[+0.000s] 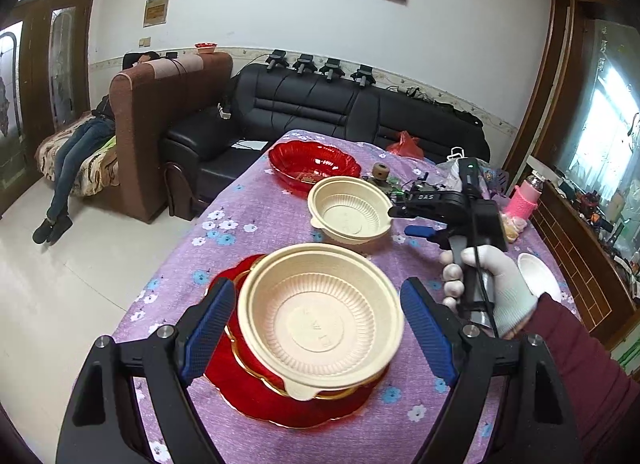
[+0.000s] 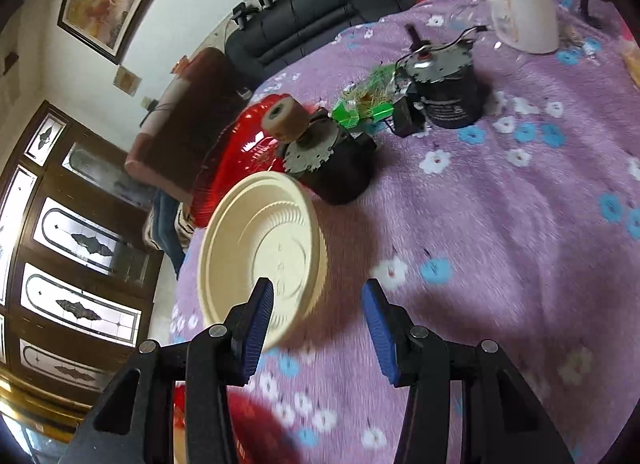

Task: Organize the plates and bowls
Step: 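Grasp the rim of the second cream plastic bowl with the right gripper, then lower the second cream bowl into the first cream bowl, open right gripper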

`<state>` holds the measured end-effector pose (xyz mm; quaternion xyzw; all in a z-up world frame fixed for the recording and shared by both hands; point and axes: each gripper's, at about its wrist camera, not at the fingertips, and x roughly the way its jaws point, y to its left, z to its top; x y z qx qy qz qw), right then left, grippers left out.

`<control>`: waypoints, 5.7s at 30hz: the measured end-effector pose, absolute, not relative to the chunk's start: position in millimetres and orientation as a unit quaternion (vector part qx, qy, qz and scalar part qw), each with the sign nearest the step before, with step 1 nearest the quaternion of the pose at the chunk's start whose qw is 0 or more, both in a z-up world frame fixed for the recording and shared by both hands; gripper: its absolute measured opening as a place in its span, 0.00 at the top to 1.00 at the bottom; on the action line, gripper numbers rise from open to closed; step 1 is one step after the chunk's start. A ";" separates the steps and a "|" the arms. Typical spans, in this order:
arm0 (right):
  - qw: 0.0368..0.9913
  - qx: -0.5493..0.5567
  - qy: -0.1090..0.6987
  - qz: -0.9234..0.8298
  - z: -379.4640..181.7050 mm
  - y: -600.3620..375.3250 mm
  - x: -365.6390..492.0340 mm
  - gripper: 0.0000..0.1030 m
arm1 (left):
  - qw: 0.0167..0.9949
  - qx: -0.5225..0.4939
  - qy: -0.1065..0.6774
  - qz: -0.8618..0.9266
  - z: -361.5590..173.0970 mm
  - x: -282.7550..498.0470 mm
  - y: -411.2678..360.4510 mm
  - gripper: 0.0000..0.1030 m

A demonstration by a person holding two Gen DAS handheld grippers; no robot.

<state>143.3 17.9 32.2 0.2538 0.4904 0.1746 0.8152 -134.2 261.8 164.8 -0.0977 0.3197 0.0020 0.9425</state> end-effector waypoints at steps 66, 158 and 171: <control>0.827 0.175 0.508 0.165 17.0 -135.3 -54.5 0.73 | 0.862 -0.006 0.502 -0.076 46.0 -40.0 76.5 0.37; 0.922 -0.040 0.315 0.222 112.6 107.5 -78.0 0.30 | 0.937 -0.043 0.312 0.152 150.6 -161.1 277.1 0.19; 0.919 0.012 0.340 0.197 93.1 39.5 -87.5 0.27 | 0.938 -0.013 0.315 0.143 151.1 -164.4 238.6 0.18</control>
